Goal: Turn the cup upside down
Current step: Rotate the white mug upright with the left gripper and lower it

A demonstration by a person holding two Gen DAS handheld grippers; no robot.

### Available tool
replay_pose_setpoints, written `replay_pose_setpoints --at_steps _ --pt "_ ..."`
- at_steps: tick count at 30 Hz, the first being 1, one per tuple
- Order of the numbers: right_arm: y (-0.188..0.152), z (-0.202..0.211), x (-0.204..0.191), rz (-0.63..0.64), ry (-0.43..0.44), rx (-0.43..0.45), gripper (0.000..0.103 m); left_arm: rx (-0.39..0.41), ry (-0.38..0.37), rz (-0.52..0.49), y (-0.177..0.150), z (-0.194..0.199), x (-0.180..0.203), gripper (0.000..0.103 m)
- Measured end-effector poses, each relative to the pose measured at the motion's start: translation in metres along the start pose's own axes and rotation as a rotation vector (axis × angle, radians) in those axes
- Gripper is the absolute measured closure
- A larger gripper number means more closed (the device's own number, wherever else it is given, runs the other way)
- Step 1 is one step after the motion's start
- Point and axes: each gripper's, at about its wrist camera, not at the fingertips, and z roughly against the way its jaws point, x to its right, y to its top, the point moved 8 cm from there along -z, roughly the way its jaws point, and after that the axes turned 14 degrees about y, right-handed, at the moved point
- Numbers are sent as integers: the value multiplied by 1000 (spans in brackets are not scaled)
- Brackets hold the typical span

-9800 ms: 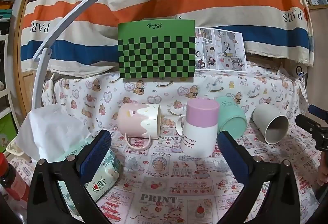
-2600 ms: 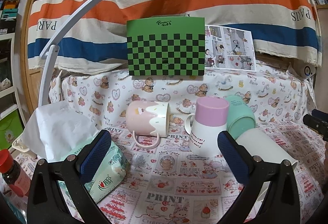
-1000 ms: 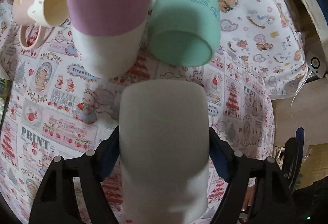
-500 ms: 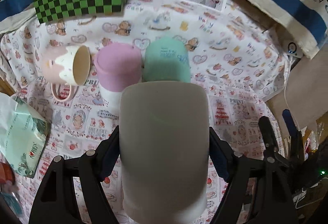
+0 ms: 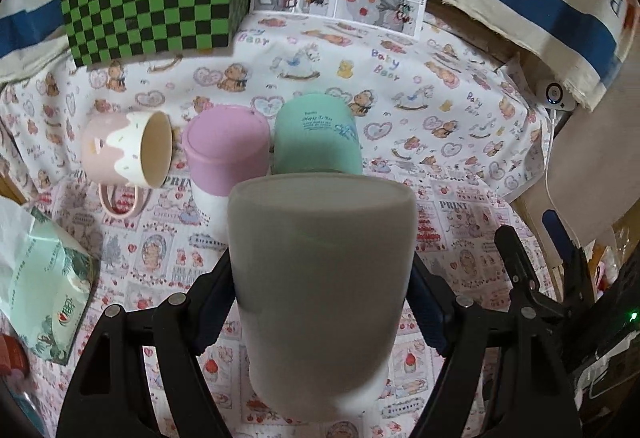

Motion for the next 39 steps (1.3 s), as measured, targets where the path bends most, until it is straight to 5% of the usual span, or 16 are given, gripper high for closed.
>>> replay_pose_setpoints --at_steps 24,28,37,39 --pt "0 -1 0 -1 2 -5 0 313 -47 -105 -14 -24 4 27" --pt "-1 -1 -1 -3 2 -6 0 323 -102 -133 -18 -20 14 27" --pt "-2 -1 0 -2 4 -6 0 364 -88 -196 -25 -21 23 26" --pt "-1 -2 0 -3 3 -6 0 397 -89 -196 -25 -15 21 13"
